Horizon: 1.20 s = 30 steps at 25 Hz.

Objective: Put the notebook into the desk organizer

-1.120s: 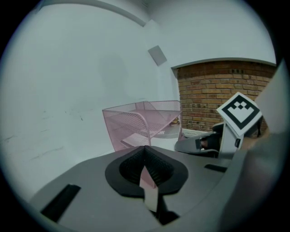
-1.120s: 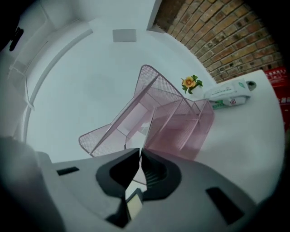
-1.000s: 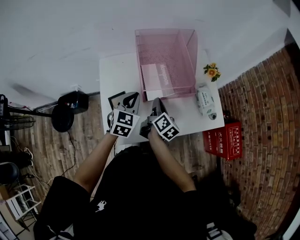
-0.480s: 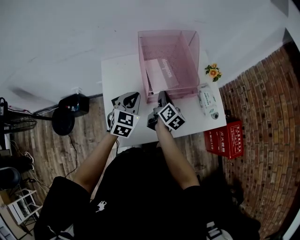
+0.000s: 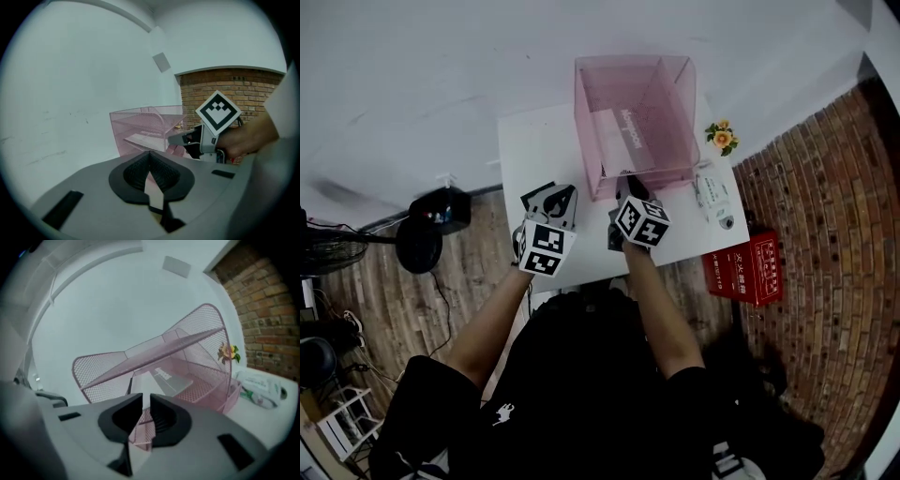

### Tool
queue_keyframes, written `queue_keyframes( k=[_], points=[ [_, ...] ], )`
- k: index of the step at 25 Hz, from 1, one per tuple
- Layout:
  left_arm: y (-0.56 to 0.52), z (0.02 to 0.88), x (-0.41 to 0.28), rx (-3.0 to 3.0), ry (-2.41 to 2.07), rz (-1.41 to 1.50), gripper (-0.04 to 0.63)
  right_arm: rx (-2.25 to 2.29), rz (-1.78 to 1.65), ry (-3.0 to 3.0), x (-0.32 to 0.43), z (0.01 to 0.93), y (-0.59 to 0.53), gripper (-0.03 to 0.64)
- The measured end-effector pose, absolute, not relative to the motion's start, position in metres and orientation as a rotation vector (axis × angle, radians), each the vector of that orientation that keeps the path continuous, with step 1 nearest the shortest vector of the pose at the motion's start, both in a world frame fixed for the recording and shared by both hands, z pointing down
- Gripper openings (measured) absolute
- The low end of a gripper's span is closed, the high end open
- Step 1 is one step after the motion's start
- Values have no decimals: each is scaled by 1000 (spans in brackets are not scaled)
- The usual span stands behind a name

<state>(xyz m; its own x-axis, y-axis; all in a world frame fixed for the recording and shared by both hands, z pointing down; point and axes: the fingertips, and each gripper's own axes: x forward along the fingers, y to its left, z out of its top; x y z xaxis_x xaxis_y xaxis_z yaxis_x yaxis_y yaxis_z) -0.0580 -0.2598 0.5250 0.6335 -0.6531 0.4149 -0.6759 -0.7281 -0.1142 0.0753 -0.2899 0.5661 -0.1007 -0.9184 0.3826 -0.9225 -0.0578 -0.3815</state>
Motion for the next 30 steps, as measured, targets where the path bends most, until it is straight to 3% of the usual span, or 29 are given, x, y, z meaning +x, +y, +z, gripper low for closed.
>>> queue_keyframes(
  k=[3, 10, 16, 30],
  points=[
    [-255, 532, -60, 2789, -1115, 663, 3, 2010, 720, -2114, 74, 564, -286, 77],
    [-244, 525, -58, 2762, -1057, 560, 3, 1929, 628, -2131, 80, 561, -241, 79],
    [-217, 500, -53, 2816, -1088, 496, 3, 1920, 549, -2232, 81, 528, -192, 2],
    [-91, 460, -52, 2787, -1259, 400, 2, 1995, 478, -2371, 106, 453, -48, 2]
  ],
)
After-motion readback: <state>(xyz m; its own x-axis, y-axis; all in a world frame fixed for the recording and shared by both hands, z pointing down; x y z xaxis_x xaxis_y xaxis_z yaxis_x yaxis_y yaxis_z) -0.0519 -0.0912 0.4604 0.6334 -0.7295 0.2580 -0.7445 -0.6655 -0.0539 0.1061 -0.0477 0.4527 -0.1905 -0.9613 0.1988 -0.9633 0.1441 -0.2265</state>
